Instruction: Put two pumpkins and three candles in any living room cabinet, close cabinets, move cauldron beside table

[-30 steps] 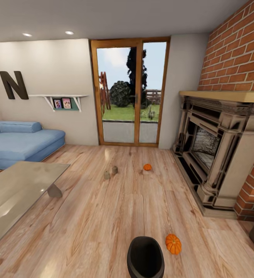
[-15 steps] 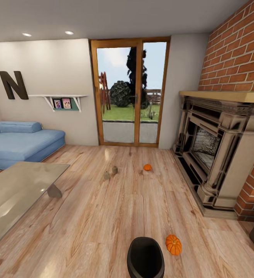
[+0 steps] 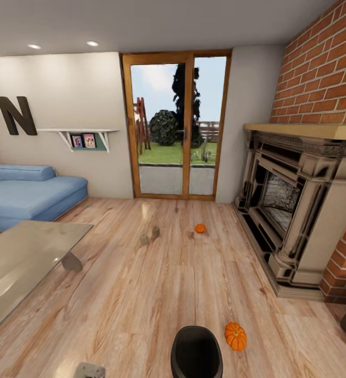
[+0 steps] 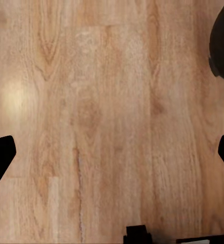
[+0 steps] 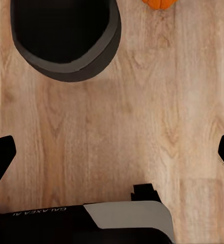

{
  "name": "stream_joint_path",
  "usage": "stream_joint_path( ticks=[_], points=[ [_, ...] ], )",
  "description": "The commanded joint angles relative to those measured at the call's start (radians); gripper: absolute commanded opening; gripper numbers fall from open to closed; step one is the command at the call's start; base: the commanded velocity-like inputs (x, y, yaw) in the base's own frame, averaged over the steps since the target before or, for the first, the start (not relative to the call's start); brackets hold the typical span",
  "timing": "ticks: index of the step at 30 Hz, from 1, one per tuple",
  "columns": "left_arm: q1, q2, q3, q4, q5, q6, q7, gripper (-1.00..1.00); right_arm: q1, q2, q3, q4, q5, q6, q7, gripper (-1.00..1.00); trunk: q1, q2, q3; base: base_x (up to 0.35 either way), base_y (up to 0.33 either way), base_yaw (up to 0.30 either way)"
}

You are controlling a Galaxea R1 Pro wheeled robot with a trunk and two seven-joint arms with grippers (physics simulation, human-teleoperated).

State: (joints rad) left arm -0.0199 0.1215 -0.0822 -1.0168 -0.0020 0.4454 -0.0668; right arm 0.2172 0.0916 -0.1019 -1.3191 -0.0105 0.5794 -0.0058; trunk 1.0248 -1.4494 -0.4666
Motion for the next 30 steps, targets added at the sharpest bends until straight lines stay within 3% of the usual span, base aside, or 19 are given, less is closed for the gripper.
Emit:
stream_joint_path(
  ticks=[1,7,12,22,30],
  points=[
    [-0.009,-0.01,-0.003,0.0,-0.001,0.005,-0.002,1.0,-0.009,0.0,-0.002,-0.002,-0.001,0.005,-0.002,1.0,0.0,-0.001,-0.001,0.049,-0.038,0.0],
    [-0.068,-0.071,-0.005,-0.001,-0.004,0.013,0.004,1.0,-0.074,-0.004,-0.002,0.028,0.004,0.006,-0.007,1.0,0.0,-0.001,-0.001,0.02,-0.013,0.0],
    [-0.078,-0.1,-0.004,0.005,-0.003,0.005,0.008,1.0,-0.123,-0.001,-0.002,0.108,0.004,-0.038,-0.01,1.0,0.0,-0.001,-0.001,0.131,-0.075,0.0],
    [-0.08,-0.111,-0.004,0.006,0.001,-0.016,0.013,1.0,-0.134,0.005,0.01,0.135,0.002,-0.072,-0.011,1.0,0.0,-0.001,-0.001,0.061,-0.093,-0.012],
    [-0.08,-0.121,-0.004,0.006,-0.001,-0.033,0.011,1.0,-0.134,0.004,0.013,0.161,0.0,-0.075,-0.01,1.0,0.0,-0.001,0.004,0.022,-0.041,-0.21]
  ],
)
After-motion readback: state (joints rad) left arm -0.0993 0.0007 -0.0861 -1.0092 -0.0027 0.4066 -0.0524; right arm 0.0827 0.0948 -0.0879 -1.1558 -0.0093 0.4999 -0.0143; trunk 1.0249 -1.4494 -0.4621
